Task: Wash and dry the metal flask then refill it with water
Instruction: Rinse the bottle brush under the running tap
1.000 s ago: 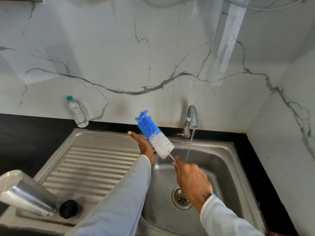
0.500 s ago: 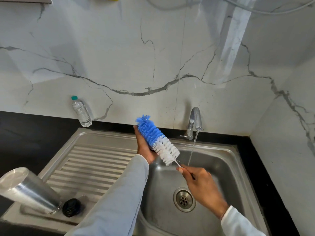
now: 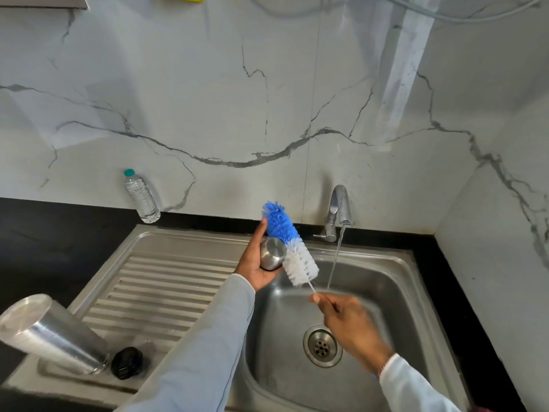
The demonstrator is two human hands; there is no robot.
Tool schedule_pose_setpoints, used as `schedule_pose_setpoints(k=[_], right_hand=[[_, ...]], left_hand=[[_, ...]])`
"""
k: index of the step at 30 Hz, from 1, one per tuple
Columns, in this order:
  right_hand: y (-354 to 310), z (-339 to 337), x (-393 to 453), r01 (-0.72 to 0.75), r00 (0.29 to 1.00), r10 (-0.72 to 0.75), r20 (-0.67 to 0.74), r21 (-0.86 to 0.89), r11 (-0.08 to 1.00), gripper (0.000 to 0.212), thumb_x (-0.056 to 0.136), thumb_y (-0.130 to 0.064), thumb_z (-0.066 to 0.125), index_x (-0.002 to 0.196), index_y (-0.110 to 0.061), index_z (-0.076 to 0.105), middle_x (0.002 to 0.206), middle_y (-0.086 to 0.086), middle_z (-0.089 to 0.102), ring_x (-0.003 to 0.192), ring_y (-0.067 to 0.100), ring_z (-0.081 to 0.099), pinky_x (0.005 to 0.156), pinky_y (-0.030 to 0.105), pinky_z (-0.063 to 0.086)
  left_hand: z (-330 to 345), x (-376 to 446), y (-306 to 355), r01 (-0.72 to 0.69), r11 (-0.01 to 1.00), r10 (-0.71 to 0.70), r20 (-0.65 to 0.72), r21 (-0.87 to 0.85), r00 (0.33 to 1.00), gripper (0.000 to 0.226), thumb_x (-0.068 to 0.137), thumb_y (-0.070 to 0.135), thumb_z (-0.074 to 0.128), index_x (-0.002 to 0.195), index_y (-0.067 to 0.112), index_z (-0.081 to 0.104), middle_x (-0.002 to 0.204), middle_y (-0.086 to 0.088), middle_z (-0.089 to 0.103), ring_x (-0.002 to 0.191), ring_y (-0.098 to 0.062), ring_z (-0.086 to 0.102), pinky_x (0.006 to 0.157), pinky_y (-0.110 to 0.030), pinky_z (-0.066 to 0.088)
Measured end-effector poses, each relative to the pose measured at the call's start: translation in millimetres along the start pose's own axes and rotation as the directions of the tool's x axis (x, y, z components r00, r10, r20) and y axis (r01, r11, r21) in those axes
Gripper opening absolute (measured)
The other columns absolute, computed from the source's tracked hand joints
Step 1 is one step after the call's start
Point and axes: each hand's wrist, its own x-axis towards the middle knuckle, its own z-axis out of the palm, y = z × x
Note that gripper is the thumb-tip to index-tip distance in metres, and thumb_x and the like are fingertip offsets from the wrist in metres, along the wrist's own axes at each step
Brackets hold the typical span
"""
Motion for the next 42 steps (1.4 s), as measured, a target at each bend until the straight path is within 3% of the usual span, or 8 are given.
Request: schedule_pose_setpoints(k=[7, 10, 16, 21, 25, 29, 35, 42], right_hand=[[4.6, 23.8, 5.5, 0.009, 0.995, -0.021, -0.101, -0.123, 0.992, 0.040, 0.103, -0.036, 0.053, 0.070, -0.013, 0.054, 0.048, -0.008, 0.039, 0.050, 0.012, 0.034, 0.053, 0.027, 0.031], [12.0, 28.6, -2.0, 0.000, 0.994, -0.017, -0.111, -0.152, 0.988, 0.043, 0.103, -0.032, 0.052, 0.064, -0.018, 0.042, 0.049, -0.005, 0.040, 0.053, 0.017, 0.033, 0.060, 0.036, 0.035], [7.4, 22.9, 22.9, -0.048, 0.980, 0.023, -0.198, -0.124, 0.991, 0.032, 0.104, -0.030, 0.050, 0.081, -0.013, 0.064, 0.054, -0.003, 0.052, 0.056, 0.021, 0.050, 0.062, 0.032, 0.043], [10.1, 19.6, 20.1, -0.066, 0.973, 0.011, -0.232, -0.233, 0.970, 0.034, 0.105, -0.040, 0.041, 0.129, -0.028, 0.062, 0.087, 0.010, 0.071, 0.086, 0.037, 0.064, 0.068, 0.036, 0.046], [6.4, 17.4, 0.7, -0.008, 0.982, -0.046, -0.182, -0.284, 0.959, 0.039, 0.105, -0.043, 0.039, 0.143, -0.036, 0.049, 0.088, 0.008, 0.070, 0.082, 0.034, 0.067, 0.071, 0.042, 0.054], [5.5, 20.4, -43.5, 0.049, 0.998, -0.063, -0.025, -0.377, 0.925, 0.038, 0.105, -0.047, 0.035, 0.142, -0.043, 0.040, 0.097, 0.002, 0.070, 0.094, 0.032, 0.067, 0.075, 0.041, 0.050], [-4.0, 22.7, -1.4, 0.092, 0.979, -0.147, -0.139, -0.339, 0.936, 0.034, 0.105, -0.048, 0.034, 0.131, -0.036, 0.052, 0.087, 0.009, 0.069, 0.086, 0.037, 0.063, 0.070, 0.041, 0.049], [12.0, 15.8, -23.5, 0.161, 0.978, -0.187, -0.096, -0.223, 0.961, 0.020, 0.104, -0.039, 0.048, 0.098, -0.029, 0.065, 0.053, -0.013, 0.048, 0.054, 0.013, 0.039, 0.061, 0.032, 0.037]], left_hand=[[4.5, 5.6, 2.4, 0.033, 0.999, -0.034, -0.076, -0.019, 0.997, 0.016, 0.087, 0.021, 0.072, 0.100, 0.012, 0.069, 0.089, -0.010, 0.074, 0.077, -0.024, 0.072, 0.076, -0.037, 0.059], [1.6, 9.5, -4.7, 0.062, 0.998, -0.058, -0.118, 0.032, 0.991, 0.037, 0.079, 0.029, 0.081, 0.111, 0.015, 0.069, 0.096, -0.011, 0.073, 0.082, -0.027, 0.072, 0.080, -0.040, 0.059], [16.2, 3.6, -19.1, 0.077, 0.997, -0.080, -0.110, -0.026, 0.991, 0.057, 0.084, 0.054, 0.073, 0.126, 0.016, 0.065, 0.111, -0.016, 0.075, 0.099, -0.034, 0.072, 0.074, -0.055, 0.061], [15.0, 6.1, -16.7, 0.069, 0.992, -0.083, -0.136, -0.102, 0.987, 0.068, 0.092, 0.063, 0.059, 0.133, 0.009, 0.058, 0.115, -0.022, 0.073, 0.104, -0.040, 0.071, 0.076, -0.060, 0.060], [16.8, 3.0, -14.9, -0.013, 0.992, -0.023, -0.289, -0.122, 0.957, 0.069, 0.098, 0.072, 0.036, 0.119, 0.010, 0.058, 0.111, -0.021, 0.070, 0.098, -0.038, 0.069, 0.081, -0.054, 0.057], [14.1, 3.5, -7.1, -0.121, 0.984, 0.074, -0.318, -0.132, 0.945, 0.096, 0.088, 0.088, 0.011, 0.126, 0.017, 0.063, 0.126, -0.016, 0.068, 0.103, -0.032, 0.069, 0.089, -0.043, 0.056], [41.0, -22.3, -21.2, -0.174, 0.983, 0.184, -0.240, 0.063, 0.953, 0.095, 0.089, 0.083, 0.001, 0.155, 0.026, 0.040, 0.149, -0.005, 0.054, 0.138, -0.031, 0.052, 0.109, -0.042, 0.042], [17.2, -6.5, -8.2, -0.203, 0.979, 0.195, -0.302, 0.006, 0.933, 0.089, 0.084, 0.090, 0.031, 0.135, 0.025, 0.062, 0.121, -0.011, 0.073, 0.112, -0.032, 0.069, 0.104, -0.051, 0.052]])
